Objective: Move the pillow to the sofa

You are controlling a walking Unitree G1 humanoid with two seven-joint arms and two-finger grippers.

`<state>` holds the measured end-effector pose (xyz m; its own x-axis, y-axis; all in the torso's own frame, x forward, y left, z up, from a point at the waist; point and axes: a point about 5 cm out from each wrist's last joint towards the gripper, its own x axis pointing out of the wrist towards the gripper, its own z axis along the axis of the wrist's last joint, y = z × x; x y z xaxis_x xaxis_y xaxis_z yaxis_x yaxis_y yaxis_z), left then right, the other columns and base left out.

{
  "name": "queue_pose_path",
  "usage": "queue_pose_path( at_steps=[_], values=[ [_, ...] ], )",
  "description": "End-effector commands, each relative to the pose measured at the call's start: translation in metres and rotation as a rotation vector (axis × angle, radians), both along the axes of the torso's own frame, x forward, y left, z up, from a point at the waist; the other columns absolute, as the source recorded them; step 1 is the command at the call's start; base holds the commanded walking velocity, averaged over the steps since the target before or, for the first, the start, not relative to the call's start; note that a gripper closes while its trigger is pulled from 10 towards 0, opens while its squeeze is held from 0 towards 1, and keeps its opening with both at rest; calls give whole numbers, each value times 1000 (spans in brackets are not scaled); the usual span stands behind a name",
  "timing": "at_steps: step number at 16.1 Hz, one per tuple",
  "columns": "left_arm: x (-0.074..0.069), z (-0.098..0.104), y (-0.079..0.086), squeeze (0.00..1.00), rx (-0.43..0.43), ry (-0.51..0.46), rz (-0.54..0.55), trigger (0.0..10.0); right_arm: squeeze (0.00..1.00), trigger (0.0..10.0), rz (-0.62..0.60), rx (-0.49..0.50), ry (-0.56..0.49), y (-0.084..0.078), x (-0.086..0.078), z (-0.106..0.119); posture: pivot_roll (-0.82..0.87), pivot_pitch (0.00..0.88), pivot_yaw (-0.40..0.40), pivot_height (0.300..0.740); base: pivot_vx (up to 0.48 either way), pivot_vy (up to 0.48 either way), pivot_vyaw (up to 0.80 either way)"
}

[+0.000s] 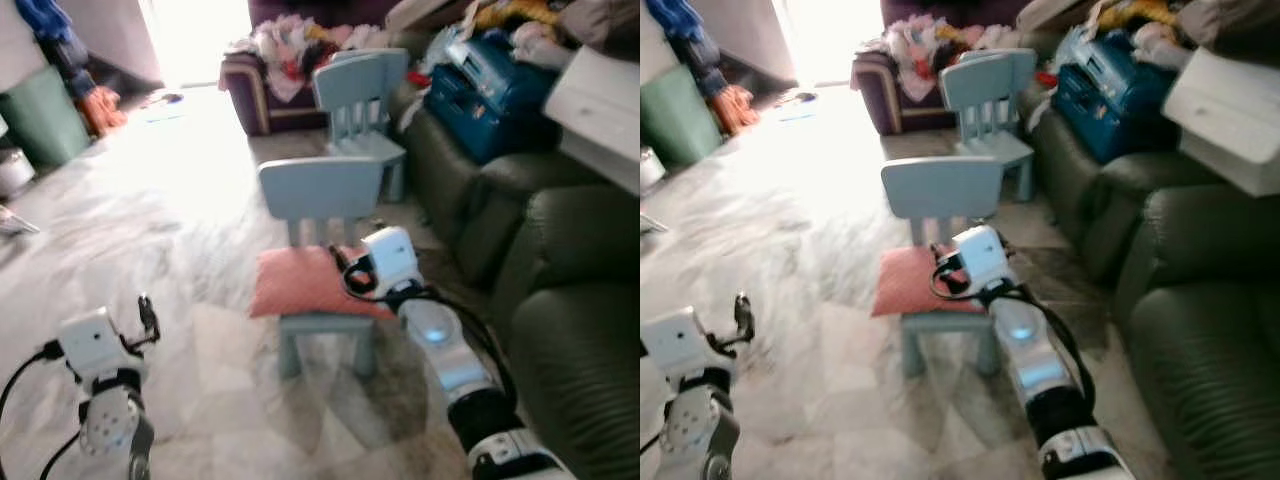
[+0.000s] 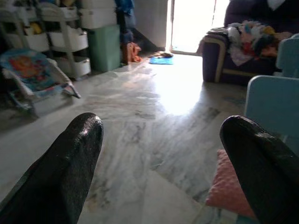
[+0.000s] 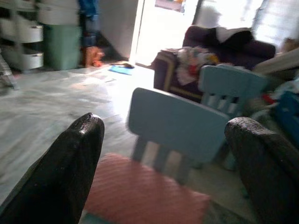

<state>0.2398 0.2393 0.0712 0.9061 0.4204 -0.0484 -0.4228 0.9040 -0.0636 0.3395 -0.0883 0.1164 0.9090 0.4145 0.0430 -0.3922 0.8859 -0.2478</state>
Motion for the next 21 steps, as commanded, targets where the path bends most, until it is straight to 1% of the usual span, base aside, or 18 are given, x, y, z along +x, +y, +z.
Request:
queue_pose_path(
  at_steps=[1, 5, 7, 9, 11, 21],
  values=[
    [-2, 4, 10, 0, 35, -3, 22, 10000, 0, 10000, 45, 19, -29, 15, -1, 8, -120, 10, 57, 740, 398, 266, 0],
    [-3, 3, 9, 0, 41, 2, 23, 10000, 0, 10000, 39, 18, -30, 14, -1, 8, -120, 12, 57, 740, 428, 0, 0],
    [-3, -2, 7, 0, -15, 15, 57, 10000, 0, 10000, 34, 16, -31, 13, -1, 7, -122, 13, 57, 740, 172, 0, 0],
    [-1, -1, 5, 0, 25, 27, 24, 10000, 0, 10000, 31, 15, -31, 13, -1, 7, -122, 15, 58, 740, 0, 0, 0],
    [0, 1, 5, 0, 34, 18, 10, 10000, 0, 10000, 30, 13, -33, 13, -1, 7, -126, 15, 59, 740, 0, 0, 0],
    [0, 1, 4, 0, 18, 9, 16, 10000, 0, 10000, 28, 6, -34, 12, -1, 7, -127, 17, 58, 740, 318, -325, 0]
  ],
)
